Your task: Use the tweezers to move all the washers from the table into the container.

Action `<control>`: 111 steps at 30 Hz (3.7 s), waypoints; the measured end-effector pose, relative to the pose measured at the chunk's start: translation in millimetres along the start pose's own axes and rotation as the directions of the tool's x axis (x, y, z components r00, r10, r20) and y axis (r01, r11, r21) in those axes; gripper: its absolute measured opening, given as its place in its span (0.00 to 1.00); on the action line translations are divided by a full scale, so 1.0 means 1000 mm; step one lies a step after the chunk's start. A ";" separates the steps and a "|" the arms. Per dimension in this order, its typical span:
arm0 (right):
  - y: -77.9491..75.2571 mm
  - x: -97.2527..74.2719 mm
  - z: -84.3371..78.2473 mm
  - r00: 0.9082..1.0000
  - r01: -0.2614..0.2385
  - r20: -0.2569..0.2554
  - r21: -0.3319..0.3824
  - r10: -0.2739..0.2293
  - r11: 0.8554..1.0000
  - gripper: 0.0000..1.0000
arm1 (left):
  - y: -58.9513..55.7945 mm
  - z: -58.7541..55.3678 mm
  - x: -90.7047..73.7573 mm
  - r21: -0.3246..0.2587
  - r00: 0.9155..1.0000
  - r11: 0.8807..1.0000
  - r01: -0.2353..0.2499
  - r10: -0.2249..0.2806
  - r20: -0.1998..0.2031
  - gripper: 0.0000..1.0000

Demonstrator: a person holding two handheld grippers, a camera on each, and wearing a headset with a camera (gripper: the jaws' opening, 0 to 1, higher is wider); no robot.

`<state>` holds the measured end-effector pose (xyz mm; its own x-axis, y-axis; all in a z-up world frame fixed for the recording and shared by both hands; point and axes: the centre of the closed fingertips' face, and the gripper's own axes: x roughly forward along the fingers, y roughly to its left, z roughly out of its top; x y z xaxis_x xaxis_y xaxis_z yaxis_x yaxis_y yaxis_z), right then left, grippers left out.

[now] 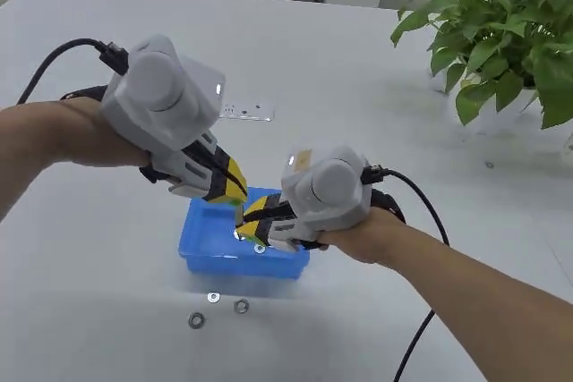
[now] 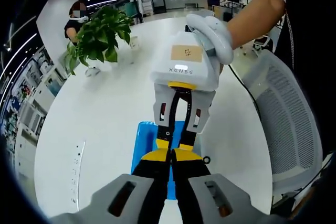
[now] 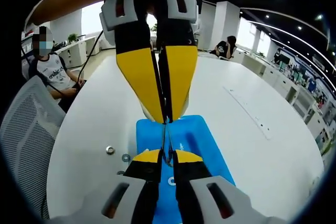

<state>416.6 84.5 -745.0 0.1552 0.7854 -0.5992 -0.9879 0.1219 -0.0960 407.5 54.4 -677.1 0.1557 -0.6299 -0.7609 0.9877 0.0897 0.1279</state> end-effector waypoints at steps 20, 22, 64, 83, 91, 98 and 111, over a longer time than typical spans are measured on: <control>0.000 0.012 -0.019 0.999 -0.017 -0.045 0.016 0.017 1.000 0.10 | 0.002 -0.012 0.018 -0.014 1.000 1.000 0.001 -0.001 -0.012 0.05; 0.000 0.011 -0.019 0.999 -0.015 -0.046 0.017 0.016 1.000 0.10 | 0.002 -0.011 0.019 -0.011 1.000 1.000 0.000 0.000 -0.011 0.05; 0.013 -0.016 0.026 0.999 0.038 0.020 -0.066 -0.037 0.997 0.11 | -0.013 0.015 -0.026 0.030 0.999 0.998 -0.051 0.051 -0.001 0.05; 0.033 -0.025 0.030 0.999 0.030 0.028 -0.098 -0.027 0.995 0.14 | -0.038 0.016 -0.031 0.041 0.999 0.999 -0.026 0.027 -0.020 0.05; 0.043 -0.026 0.029 1.000 0.010 0.030 -0.103 -0.007 0.995 0.15 | -0.046 0.015 -0.031 0.037 1.000 0.999 -0.017 0.018 -0.018 0.05; 0.051 -0.026 0.027 0.999 -0.010 0.031 -0.098 0.013 0.995 0.16 | -0.054 0.012 -0.027 0.027 1.000 1.000 -0.004 0.004 -0.018 0.05; 0.065 -0.022 0.017 0.999 -0.041 0.022 -0.085 0.043 0.996 0.18 | -0.065 0.010 -0.022 0.012 1.000 1.000 0.016 -0.016 0.000 0.05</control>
<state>348.8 84.9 -724.8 0.1122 0.8032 -0.5850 -0.9896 0.0374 -0.1386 339.6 54.4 -662.2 0.1395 -0.6314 -0.7628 0.9899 0.0702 0.1230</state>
